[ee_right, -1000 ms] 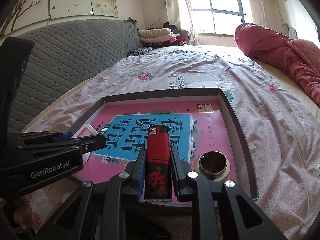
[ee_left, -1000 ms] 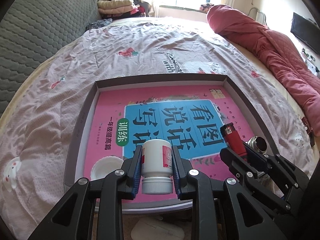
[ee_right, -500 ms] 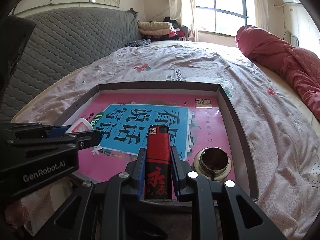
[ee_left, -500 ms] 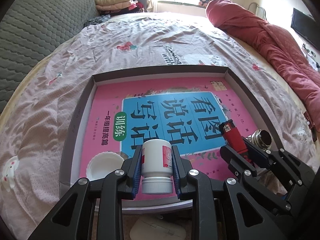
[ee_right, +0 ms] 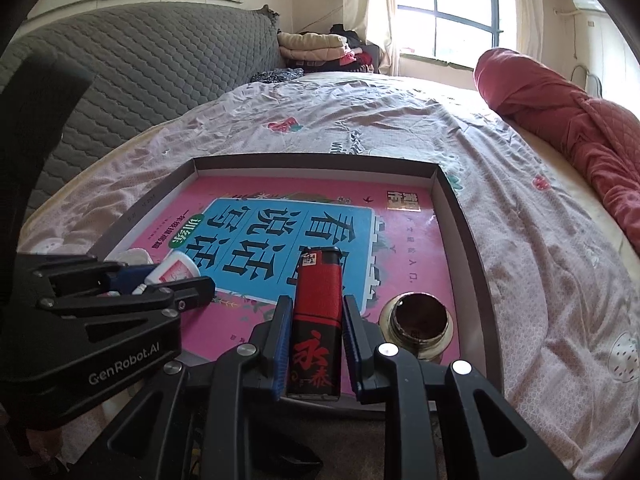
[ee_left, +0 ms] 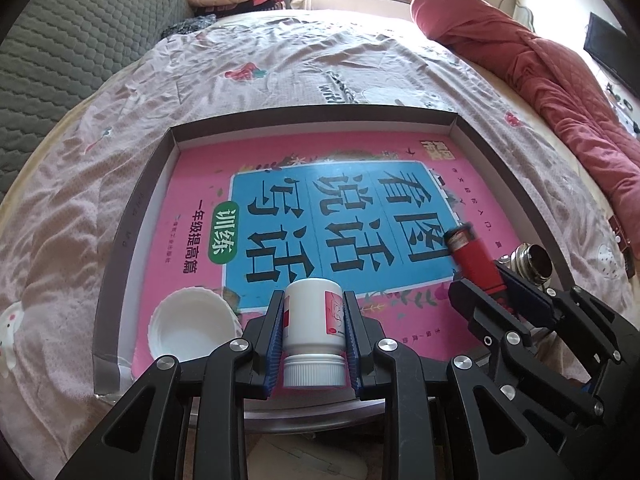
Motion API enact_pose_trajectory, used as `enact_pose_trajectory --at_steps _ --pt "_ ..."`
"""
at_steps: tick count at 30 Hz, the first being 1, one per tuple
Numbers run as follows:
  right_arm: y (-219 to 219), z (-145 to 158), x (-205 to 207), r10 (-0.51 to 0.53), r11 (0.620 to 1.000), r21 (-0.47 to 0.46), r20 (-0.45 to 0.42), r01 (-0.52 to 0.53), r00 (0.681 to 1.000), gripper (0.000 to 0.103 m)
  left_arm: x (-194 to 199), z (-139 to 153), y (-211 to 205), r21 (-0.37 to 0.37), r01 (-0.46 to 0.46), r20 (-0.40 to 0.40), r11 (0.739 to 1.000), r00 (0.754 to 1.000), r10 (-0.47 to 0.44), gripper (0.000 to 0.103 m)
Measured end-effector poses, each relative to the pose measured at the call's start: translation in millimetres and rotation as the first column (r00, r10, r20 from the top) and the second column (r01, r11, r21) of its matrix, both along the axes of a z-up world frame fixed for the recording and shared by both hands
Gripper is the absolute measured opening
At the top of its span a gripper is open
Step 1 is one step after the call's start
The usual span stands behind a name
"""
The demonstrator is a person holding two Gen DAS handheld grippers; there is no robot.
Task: Organize rigid objects
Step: 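Lower the pill bottle into the box with the left tool while the right tool lowers the lighter, then open the right tool to release the lighter while the left tool releases the bottle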
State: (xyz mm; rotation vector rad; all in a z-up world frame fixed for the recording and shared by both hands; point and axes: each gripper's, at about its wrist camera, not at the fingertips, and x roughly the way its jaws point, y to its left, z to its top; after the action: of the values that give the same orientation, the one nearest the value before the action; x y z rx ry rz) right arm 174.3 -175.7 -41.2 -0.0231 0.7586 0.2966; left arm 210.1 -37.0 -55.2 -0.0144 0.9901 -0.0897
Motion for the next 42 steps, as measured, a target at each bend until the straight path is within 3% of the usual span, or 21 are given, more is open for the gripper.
enact_pose_trajectory --at_steps 13,23,42 --pt "-11.2 2.4 -5.0 -0.007 0.998 0.061 0.024 0.005 1.0 0.025 -3.8 -0.9 5.6 -0.023 -0.004 0.008 1.0 1.0 0.004 0.027" --pt "-20.4 9.4 -8.1 -0.025 0.993 0.116 0.065 0.018 0.998 0.029 -9.7 -0.8 23.1 -0.129 -0.026 0.017 0.991 0.999 0.028 0.027" --pt "-20.5 8.4 -11.5 -0.024 0.995 0.098 0.084 0.016 0.996 0.03 -12.0 -0.5 22.2 -0.126 -0.033 0.015 0.992 0.999 0.035 0.029"
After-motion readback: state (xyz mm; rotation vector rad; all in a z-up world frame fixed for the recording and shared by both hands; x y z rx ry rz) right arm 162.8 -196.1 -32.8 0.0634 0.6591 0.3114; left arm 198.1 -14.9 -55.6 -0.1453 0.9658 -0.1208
